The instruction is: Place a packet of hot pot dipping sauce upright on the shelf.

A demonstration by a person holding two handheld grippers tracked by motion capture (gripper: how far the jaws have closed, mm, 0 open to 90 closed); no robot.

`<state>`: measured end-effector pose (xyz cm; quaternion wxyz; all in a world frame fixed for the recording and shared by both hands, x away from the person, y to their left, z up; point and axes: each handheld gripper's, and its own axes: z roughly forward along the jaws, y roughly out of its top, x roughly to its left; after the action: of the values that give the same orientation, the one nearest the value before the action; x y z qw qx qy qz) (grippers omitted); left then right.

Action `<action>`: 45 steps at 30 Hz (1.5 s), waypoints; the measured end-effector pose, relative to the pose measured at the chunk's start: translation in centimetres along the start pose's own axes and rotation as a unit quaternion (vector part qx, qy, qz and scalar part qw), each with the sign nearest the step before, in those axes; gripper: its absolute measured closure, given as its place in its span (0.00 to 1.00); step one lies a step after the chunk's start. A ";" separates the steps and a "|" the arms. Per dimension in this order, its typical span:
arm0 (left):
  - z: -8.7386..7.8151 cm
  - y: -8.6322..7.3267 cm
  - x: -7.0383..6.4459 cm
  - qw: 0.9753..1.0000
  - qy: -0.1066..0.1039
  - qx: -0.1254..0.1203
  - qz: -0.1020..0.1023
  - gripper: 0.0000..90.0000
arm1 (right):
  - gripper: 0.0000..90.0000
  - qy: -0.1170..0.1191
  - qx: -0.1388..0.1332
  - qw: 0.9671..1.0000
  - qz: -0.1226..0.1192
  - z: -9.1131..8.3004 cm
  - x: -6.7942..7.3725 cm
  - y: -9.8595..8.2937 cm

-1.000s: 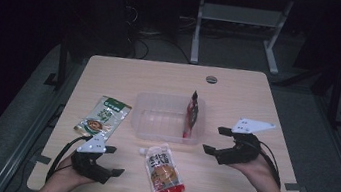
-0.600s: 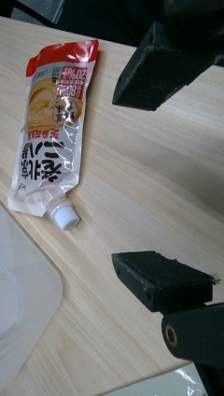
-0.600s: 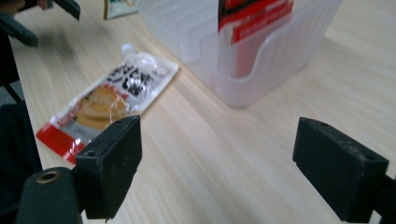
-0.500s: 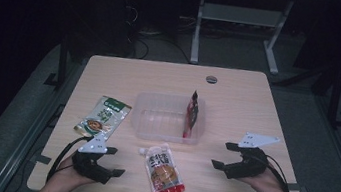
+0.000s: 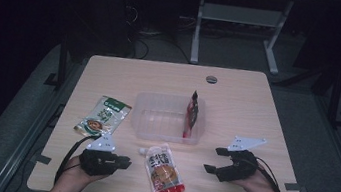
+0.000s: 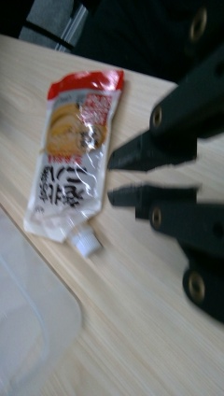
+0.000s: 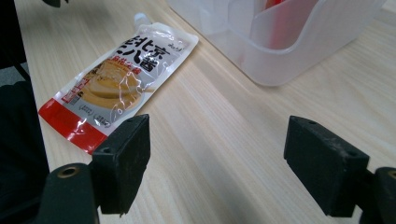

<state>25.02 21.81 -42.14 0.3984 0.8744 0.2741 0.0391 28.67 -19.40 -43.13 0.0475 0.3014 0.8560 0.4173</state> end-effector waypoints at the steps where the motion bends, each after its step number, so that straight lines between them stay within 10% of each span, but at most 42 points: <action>1: 0.0 0.0 0.0 1.000 0.000 0.000 0.000 1.00 | 0.25 0.000 0.000 1.000 0.000 0.0 0.0 0.0; 24: 7.7 6.6 -4.5 0.997 -0.056 -0.002 0.054 1.00 | 0.23 -0.022 0.010 1.000 -0.006 0.8 0.2 -0.2; 34: 11.7 6.6 -6.1 0.995 -0.068 0.029 0.067 1.00 | 0.22 -0.028 0.010 1.000 -0.003 0.7 0.1 -0.4; 45: 12.3 5.4 -5.6 0.994 -0.067 0.061 0.065 1.00 | 0.22 -0.033 0.014 0.999 -0.005 0.8 -0.1 -0.6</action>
<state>26.26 7.76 -45.75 0.3581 0.9139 0.1911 -0.0105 28.71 -19.17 -44.08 0.0733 0.3109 0.8614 0.3950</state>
